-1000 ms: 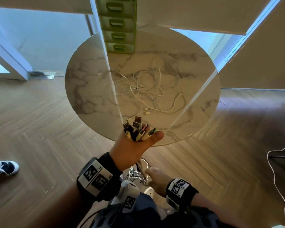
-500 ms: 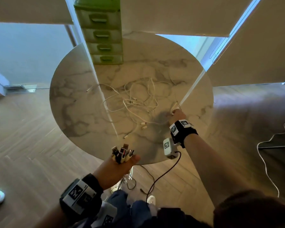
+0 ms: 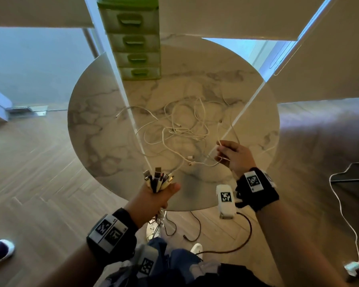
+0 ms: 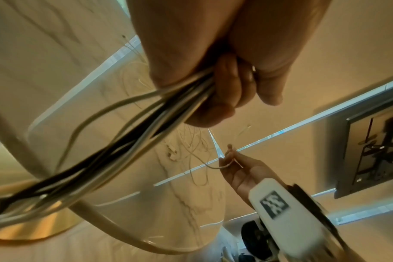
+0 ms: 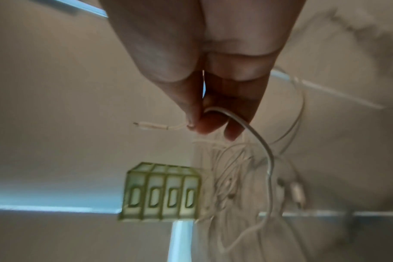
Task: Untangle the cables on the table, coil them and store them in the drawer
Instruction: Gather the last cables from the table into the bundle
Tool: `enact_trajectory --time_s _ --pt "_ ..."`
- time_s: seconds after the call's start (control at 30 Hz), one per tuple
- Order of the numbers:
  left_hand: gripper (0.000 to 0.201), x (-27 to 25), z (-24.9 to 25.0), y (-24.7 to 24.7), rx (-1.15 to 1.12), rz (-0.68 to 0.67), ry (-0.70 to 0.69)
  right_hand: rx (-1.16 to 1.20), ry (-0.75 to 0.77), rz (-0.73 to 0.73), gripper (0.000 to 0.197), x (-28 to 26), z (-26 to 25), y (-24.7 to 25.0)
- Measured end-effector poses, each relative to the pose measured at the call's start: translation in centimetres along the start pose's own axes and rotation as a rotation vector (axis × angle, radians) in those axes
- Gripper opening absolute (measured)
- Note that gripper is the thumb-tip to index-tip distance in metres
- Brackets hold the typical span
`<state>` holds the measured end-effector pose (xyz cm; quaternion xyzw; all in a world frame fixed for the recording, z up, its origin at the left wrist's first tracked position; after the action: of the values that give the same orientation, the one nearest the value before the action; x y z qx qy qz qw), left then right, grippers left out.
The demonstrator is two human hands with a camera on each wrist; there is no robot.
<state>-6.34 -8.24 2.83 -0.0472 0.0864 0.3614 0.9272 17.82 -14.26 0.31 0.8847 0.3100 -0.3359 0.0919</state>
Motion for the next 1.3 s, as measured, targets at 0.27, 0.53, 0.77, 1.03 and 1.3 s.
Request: enact_trajectory --time_s 0.27,0.53,0.77,1.03,1.3 --pt "0.024 0.1 1.3 -3.4 -0.205 0.153 -0.266 -0.392 0.208 -0.339 0.02 -13.0 4.1 -2.5" --pt "0.02 -2.2 0.8 -5.6 -0.171 0.268 -0.209 -0.33 0.015 -0.376 0.005 -12.3 6.2 -1.6" --pt "0.027 -4.2 0.7 -5.6 -0.283 0.173 -0.102 -0.483 -0.238 -0.388 0.02 -5.9 7.2 -5.2" --pt "0.025 -3.1 -1.1 -2.5 -0.341 0.409 0.092 -0.265 -0.004 -0.384 0.022 -5.9 4.4 -6.9" --pt "0.033 2.2 -1.6 -2.4 -0.435 0.201 0.222 -0.902 0.354 -0.332 0.032 -9.3 7.7 -0.3"
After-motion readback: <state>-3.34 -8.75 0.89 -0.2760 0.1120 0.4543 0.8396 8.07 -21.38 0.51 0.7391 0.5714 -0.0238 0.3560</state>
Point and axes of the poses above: each hand's wrist, its own x-axis towards the middle knuckle, its own y-axis out of the back of the hand, z = x × y, the point moved 1 cm from there along x, towards the middle knuckle, and after that the axes turned 13 degrees about -y, right-handed, at the moved point
